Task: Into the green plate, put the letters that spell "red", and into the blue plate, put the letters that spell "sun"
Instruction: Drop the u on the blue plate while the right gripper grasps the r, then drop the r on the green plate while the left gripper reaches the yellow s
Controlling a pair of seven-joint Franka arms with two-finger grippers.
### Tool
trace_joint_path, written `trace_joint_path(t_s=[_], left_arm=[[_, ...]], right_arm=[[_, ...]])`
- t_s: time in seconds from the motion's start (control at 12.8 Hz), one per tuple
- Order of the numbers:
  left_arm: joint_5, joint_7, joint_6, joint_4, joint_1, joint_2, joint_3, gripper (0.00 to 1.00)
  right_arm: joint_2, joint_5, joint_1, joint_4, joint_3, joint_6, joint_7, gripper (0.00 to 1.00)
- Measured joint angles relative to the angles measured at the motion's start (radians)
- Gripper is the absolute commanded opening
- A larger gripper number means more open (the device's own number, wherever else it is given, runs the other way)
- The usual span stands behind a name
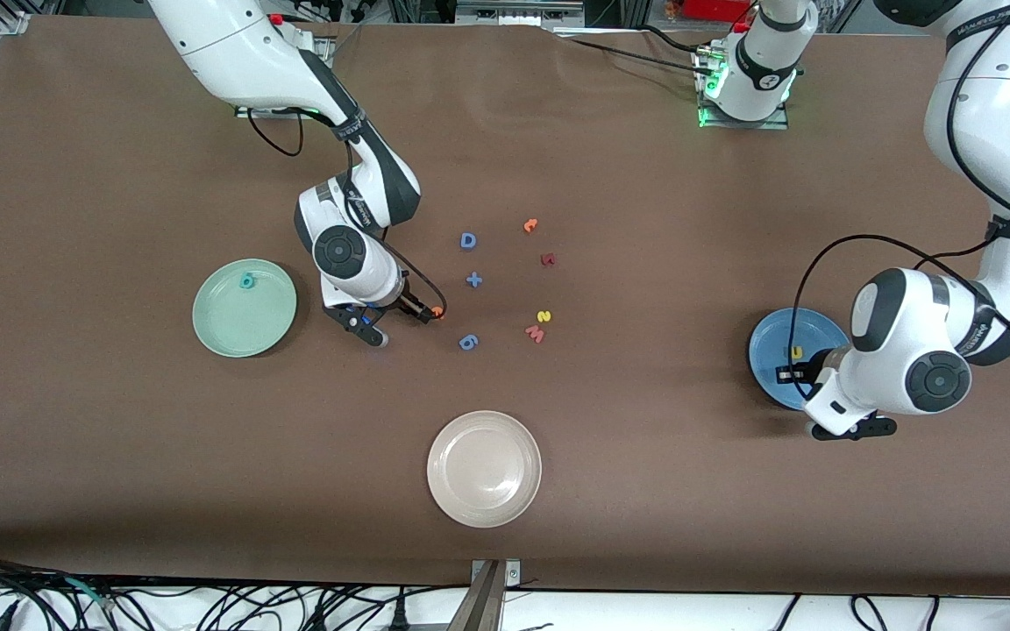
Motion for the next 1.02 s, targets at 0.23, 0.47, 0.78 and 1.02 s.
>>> trace_joint_path(t_s=[0.23, 0.47, 0.78, 1.02], left_arm=[[0.052, 0.04, -0.03, -0.016, 0.006, 0.001, -0.001, 1.0], [0.059, 0.057, -0.031, -0.016, 0.004, 0.0, -0.009, 1.0], [-0.057, -0.009, -0.021, -0.012, -0.067, 0.0, -0.031, 1.0], [-0.111, -0.112, 0.022, -0.012, -0.179, 0.0, -0.04, 1.0]], right_arm=[[0.007, 0.0, 0.0, -0.001, 0.0, 0.0, 0.0, 0.76], [0.011, 0.0, 0.0, 0.0, 0.0, 0.002, 0.0, 0.69], [0.011, 0.004, 0.0, 0.001, 0.002, 0.007, 0.0, 0.66], [0.011, 0.028, 0.001, 0.001, 0.002, 0.011, 0.001, 0.59]])
